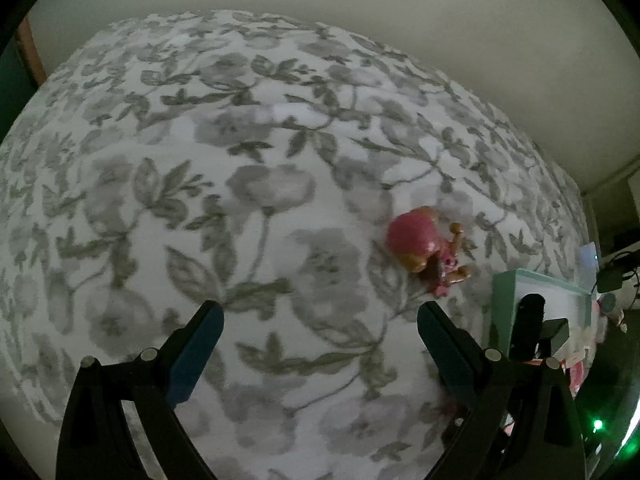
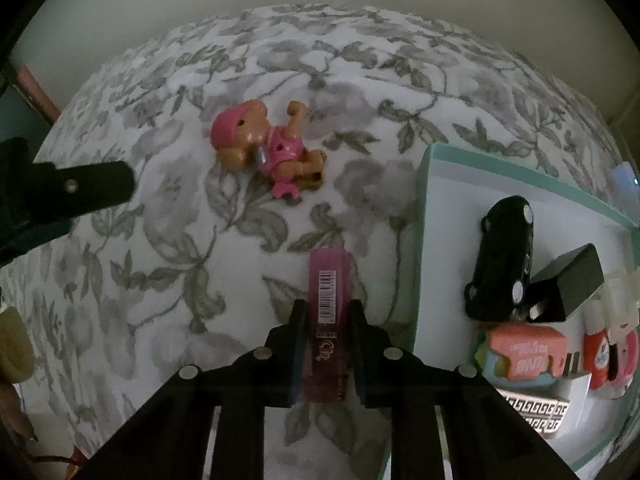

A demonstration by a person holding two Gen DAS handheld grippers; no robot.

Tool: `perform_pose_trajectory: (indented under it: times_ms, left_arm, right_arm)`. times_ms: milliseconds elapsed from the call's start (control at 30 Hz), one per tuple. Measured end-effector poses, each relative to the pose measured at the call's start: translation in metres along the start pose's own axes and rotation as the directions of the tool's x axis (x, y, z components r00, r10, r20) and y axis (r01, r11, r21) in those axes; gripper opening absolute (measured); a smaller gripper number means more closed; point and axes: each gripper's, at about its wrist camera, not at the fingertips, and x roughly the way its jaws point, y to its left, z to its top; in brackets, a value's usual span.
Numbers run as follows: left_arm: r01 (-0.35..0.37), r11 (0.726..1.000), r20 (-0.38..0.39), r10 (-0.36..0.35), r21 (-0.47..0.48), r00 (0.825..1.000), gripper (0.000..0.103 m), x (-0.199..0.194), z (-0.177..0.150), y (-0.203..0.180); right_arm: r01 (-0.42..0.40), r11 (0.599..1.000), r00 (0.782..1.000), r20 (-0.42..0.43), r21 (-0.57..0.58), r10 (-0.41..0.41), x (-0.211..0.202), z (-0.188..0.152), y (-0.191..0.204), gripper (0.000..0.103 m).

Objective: Organize rigid objects
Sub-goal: 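Grasp the pink lipstick tube with the right tool, then grasp the pink doll figure with left tool while right tool holds the lipstick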

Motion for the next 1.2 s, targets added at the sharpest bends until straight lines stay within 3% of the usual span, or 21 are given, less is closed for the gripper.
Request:
perform_pose_trajectory:
  times_ms: [533,1000,1200]
  left_arm:
    - [0.067,0.997,0.067,-0.069,0.04,0.995,0.097,0.036,0.023,-0.045]
    - [0.029,0.997,0.064,-0.034,0.073,0.997,0.097,0.065,0.031,-0.059]
    - [0.071,0.992,0.063,-0.078,0.105,0.995,0.068,0.064,0.028,-0.065]
  right_arm:
    - [-0.107,0.993,0.993,0.062,0.047,0.104,0.0,0.036,-0.033,0.021]
    - [-0.16,0.986,0.985,0.073,0.044,0.157,0.011,0.056,-0.033,0.021]
    - [-0.161,0.986,0.985,0.075,0.042,0.157,0.013,0.056,-0.033,0.021]
